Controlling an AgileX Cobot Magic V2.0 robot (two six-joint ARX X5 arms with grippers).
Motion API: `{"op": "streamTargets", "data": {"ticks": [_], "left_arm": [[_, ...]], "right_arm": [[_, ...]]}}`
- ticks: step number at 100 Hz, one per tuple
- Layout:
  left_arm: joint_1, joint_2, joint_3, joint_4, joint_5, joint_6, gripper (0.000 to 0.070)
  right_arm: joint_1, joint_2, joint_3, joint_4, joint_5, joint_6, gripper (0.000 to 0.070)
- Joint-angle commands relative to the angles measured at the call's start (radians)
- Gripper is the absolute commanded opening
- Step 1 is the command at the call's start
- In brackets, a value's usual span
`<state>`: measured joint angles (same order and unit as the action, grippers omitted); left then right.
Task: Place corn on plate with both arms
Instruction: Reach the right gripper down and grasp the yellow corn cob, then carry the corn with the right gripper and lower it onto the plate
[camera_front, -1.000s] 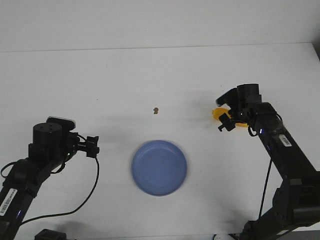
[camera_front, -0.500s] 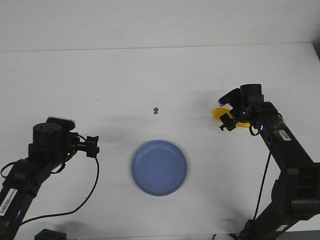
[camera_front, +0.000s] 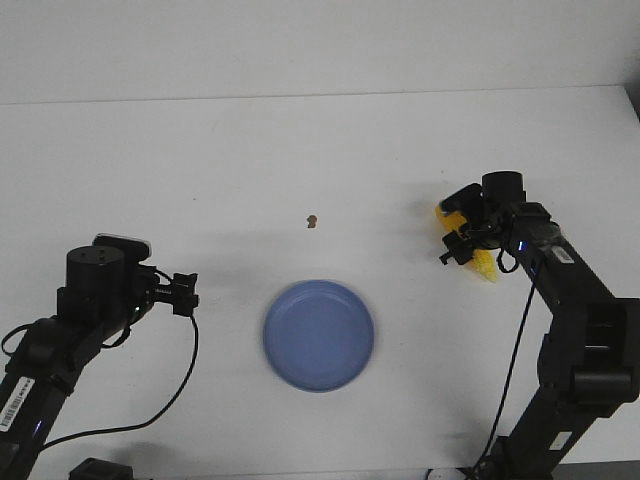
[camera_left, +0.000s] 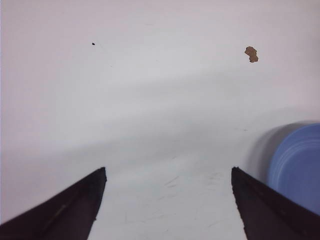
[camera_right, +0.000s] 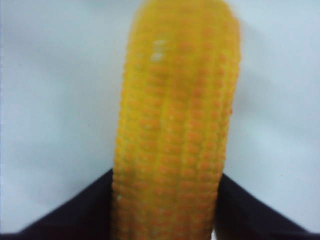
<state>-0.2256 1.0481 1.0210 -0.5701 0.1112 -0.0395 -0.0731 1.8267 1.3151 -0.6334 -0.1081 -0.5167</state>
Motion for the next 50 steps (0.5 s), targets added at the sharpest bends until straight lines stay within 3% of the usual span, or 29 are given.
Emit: {"op": "streamTargets", "data": {"ticks": [1,15,29,50], "left_arm": [[-0.004,0.010,0.012,0.001,0.005,0.000,0.0516],[-0.004,0.010,0.012,0.001,0.005,0.000,0.0515],[-0.004,0.010,0.012,0.002,0.005,0.000,0.0516],[-0.004,0.010,0.012,0.003,0.005,0.000,0.0515]], "right_arm": [[0.001,0.016,0.014,-0.005,0.000,0.035,0.0171],[0.003,-0.015,0.039,-0.043,-0.012,0.070,0.0171],[0.032,-0.097,0.061,-0.087,-0.085,0.106,0.0171],[0.178,-0.254,0.061,-0.160,-0.186,0.190,0.0171]]}}
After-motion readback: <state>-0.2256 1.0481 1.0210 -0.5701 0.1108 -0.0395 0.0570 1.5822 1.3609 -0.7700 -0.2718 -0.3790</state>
